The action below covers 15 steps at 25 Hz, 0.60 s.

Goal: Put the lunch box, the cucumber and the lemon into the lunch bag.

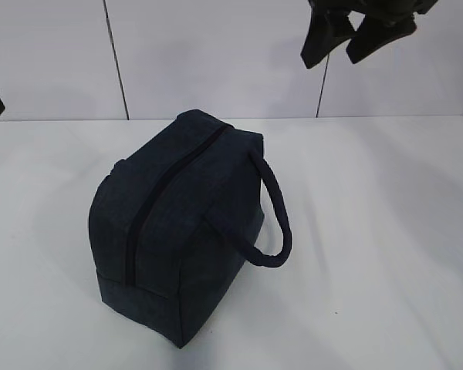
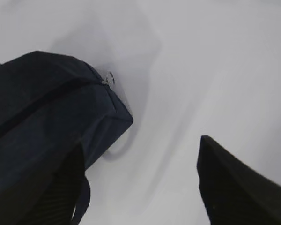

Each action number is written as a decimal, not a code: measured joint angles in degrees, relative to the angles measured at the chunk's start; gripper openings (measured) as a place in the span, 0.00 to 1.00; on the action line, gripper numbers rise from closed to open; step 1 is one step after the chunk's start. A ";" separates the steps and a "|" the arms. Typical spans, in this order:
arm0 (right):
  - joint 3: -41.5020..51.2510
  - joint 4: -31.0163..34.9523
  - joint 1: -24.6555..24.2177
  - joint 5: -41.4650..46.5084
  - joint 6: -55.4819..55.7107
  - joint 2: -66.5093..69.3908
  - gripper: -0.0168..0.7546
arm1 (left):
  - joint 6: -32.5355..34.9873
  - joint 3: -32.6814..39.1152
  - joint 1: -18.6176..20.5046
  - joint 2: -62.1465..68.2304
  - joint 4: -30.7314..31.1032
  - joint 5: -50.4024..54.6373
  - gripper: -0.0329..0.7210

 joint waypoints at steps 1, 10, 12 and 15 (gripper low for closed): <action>2.10 -0.27 0.00 0.00 0.00 -1.82 0.76 | 0.00 0.00 0.00 -0.94 0.00 0.04 0.52; 18.89 -3.03 0.00 0.00 0.13 -19.92 0.75 | -0.40 0.00 0.00 -10.68 0.00 0.63 0.52; 22.30 -3.82 0.00 0.09 0.13 -24.49 0.74 | -0.44 0.64 0.00 -12.90 0.00 0.72 0.52; 27.90 -4.71 0.00 0.09 0.33 -31.38 0.74 | -1.18 3.57 0.00 -16.90 0.00 0.86 0.52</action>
